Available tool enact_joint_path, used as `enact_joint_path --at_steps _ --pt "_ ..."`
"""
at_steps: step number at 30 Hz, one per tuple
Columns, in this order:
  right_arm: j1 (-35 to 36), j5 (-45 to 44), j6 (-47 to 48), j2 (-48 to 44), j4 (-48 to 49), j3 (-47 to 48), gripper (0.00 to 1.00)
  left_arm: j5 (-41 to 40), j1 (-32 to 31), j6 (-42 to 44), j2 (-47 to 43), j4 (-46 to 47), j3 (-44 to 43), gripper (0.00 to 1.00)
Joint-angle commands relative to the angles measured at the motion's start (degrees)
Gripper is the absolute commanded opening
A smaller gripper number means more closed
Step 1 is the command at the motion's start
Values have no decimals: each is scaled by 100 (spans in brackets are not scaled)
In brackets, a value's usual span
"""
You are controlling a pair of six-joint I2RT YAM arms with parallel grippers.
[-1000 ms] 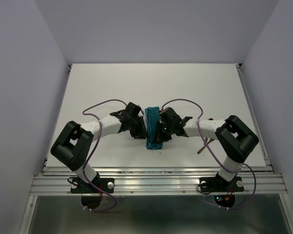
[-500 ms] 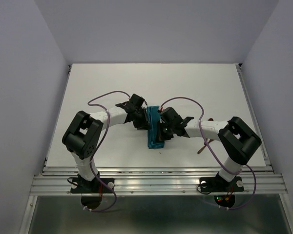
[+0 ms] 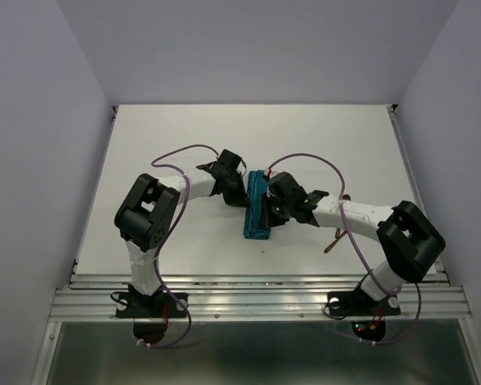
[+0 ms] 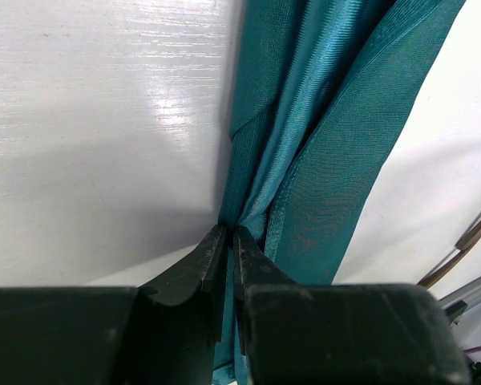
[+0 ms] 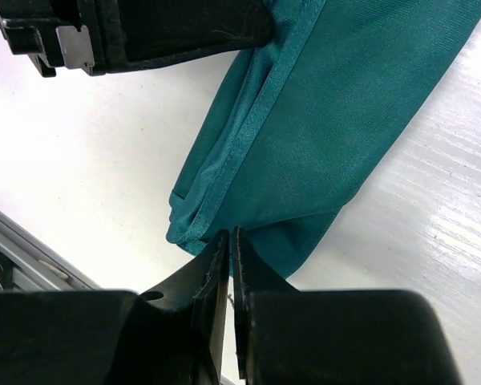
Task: Fold the napkin into a case and place the utensils inside
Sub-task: Fold the 2/3-rectangle-folded napkin at the center of the board, then smooth out the smaller rectangle-folded napkin at the center of the board.
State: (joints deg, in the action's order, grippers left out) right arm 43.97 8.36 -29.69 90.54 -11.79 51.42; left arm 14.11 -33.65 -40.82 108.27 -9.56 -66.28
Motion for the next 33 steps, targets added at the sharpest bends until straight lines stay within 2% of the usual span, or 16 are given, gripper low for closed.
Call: enact_joint_path --at_steps 1,13,20,26,29,31,33 --pt "42 -80 87 -125 -87 -18 11 4 43 92 -16 16 -104 18" --pt "95 157 -19 235 318 -18 10 197 43 -31 -271 200 423 17" --pt "95 342 60 596 458 -167 8 294 43 -76 -771 227 870 19" --pt "95 333 253 544 432 -316 8 435 43 74 -1167 69 1135 30" --pt "95 315 367 543 458 -343 8 487 43 170 -1308 -37 1318 40" --pt "95 324 411 543 485 -343 8 592 25 241 -1431 -63 1468 52" --pt "95 315 429 526 520 -361 8 680 -27 258 -1510 -63 1530 57"
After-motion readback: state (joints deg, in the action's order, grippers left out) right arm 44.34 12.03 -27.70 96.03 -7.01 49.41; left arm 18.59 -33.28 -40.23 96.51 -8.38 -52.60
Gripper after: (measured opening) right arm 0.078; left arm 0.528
